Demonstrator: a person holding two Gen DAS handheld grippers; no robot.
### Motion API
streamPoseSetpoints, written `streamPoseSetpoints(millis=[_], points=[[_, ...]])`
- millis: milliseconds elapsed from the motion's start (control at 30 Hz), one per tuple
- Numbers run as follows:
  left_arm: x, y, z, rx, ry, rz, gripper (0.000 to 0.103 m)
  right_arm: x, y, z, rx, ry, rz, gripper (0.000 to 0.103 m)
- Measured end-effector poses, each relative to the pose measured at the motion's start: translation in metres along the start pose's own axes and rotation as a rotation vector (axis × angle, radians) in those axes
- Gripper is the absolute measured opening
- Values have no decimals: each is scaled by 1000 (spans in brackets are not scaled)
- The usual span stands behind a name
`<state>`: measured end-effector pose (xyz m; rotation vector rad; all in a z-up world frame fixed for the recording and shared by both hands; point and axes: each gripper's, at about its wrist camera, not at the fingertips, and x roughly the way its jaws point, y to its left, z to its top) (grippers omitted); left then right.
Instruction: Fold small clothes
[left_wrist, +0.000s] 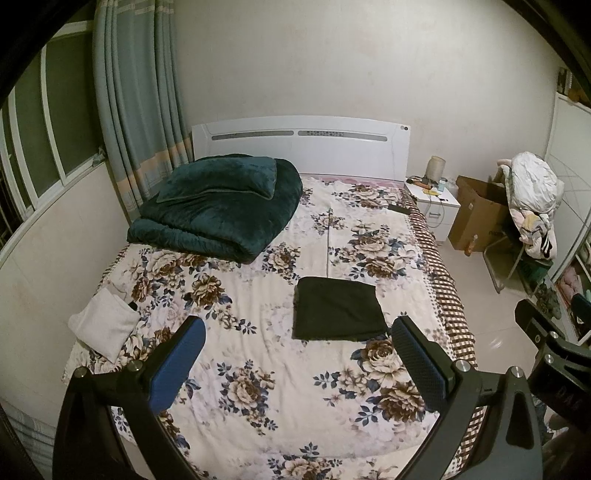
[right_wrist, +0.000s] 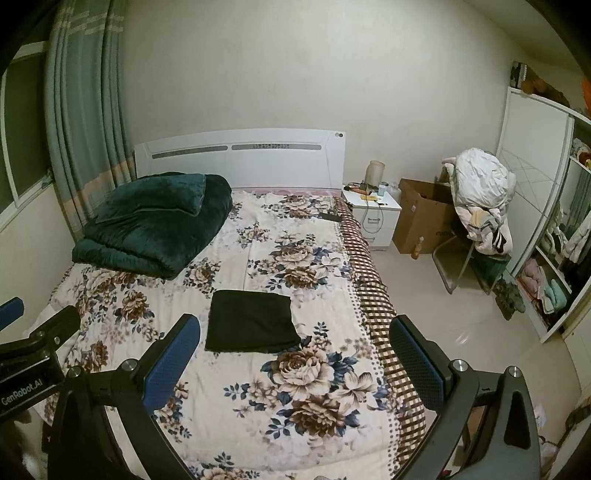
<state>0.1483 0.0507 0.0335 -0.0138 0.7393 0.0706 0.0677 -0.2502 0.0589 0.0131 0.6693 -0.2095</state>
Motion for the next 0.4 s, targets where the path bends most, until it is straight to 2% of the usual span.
streamPoseSetpoints(millis=[400], points=[[2, 1, 0, -2, 0, 6, 103, 3, -1, 3, -2, 4, 3, 103]])
